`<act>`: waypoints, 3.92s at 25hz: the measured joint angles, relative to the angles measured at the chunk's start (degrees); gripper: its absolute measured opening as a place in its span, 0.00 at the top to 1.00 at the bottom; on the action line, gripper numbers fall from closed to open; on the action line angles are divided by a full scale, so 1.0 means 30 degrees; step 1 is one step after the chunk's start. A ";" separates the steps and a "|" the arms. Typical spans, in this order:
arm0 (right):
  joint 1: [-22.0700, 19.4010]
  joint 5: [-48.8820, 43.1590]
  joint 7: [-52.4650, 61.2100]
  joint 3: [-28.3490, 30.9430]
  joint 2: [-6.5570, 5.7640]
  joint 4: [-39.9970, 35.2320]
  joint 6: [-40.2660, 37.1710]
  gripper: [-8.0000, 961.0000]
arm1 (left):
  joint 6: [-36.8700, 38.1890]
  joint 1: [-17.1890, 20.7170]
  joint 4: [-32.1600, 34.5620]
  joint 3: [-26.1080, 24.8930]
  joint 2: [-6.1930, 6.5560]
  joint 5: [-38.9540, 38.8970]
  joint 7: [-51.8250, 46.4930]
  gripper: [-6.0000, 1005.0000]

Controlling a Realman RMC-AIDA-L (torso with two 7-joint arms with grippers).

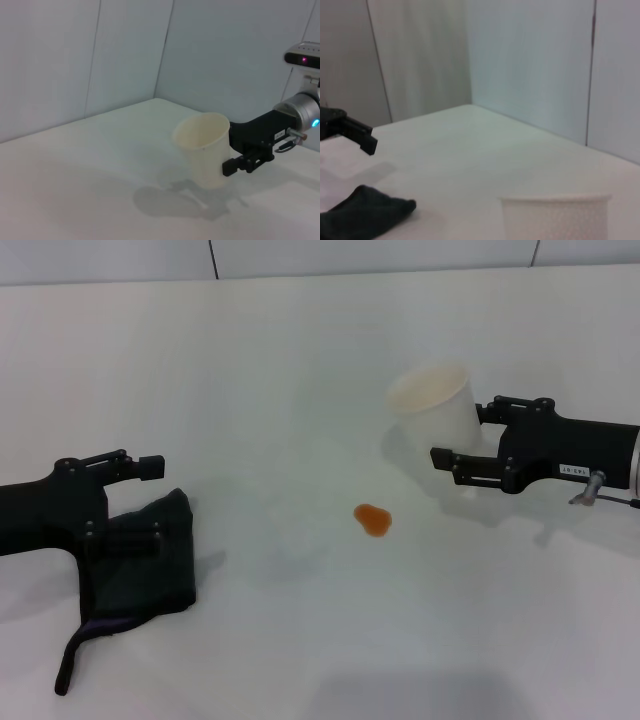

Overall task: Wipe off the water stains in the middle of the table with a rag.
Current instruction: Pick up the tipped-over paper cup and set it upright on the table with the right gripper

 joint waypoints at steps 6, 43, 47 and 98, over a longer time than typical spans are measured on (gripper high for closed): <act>0.0032 0.2535 -0.2545 0.0065 0.0000 0.1878 -0.0003 0.24 | 0.0009 -0.0010 0.0003 0.0005 0.0006 0.0021 0.0239 0.12; 0.0385 0.7921 -1.0309 0.0356 0.0061 0.9147 -0.0603 0.24 | 0.0016 0.0293 -0.0140 0.0041 -0.0205 0.0040 0.0488 0.12; 0.0400 0.8148 -1.0395 0.0644 0.0059 0.9561 -0.0716 0.24 | 0.0015 0.0311 -0.0140 0.0041 -0.0206 0.0050 0.0488 0.12; -0.0100 0.8159 -1.0375 0.1149 -0.0029 1.0723 -0.0493 0.12 | 0.0041 0.0365 -0.0140 0.0069 -0.0205 0.0050 0.0488 0.12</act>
